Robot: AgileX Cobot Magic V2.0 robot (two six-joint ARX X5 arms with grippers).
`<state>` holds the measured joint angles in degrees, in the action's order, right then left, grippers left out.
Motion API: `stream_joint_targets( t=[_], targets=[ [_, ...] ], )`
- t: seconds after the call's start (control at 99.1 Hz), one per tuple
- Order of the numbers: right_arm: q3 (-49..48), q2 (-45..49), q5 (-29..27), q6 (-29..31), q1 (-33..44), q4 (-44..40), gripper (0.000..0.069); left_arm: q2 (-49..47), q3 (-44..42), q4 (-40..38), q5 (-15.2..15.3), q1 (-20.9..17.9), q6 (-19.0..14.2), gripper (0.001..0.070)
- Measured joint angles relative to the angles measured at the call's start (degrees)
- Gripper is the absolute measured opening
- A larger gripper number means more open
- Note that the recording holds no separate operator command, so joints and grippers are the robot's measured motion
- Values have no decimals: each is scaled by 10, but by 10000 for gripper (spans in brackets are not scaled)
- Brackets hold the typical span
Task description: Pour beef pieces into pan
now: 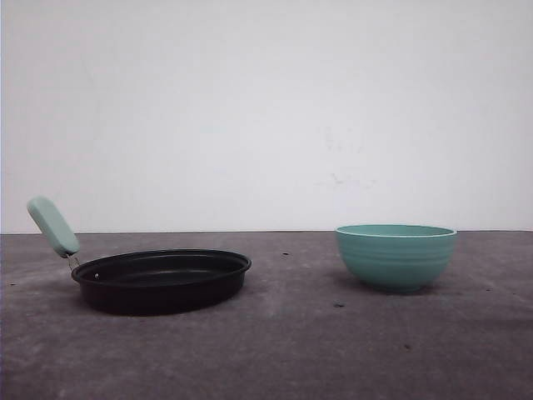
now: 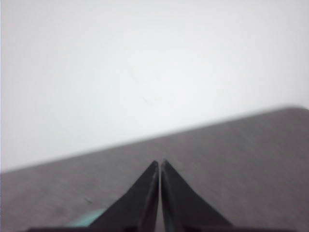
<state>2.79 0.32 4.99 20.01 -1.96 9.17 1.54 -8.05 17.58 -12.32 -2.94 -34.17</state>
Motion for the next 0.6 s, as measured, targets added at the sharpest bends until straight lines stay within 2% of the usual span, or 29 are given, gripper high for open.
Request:
stream_joint_targets(
  t=[0.202,0.373,0.595],
  targets=[
    [144,38,23,-1,0,-117,7,102,-131,-7,3,0,6,23],
    [275,103,47,-41,0,-177,7,229,-271,3,-2,0,49,23],
    [411,194,75,-78,0,-219,7,364,-466,28,-73,11,83,23]
  ],
)
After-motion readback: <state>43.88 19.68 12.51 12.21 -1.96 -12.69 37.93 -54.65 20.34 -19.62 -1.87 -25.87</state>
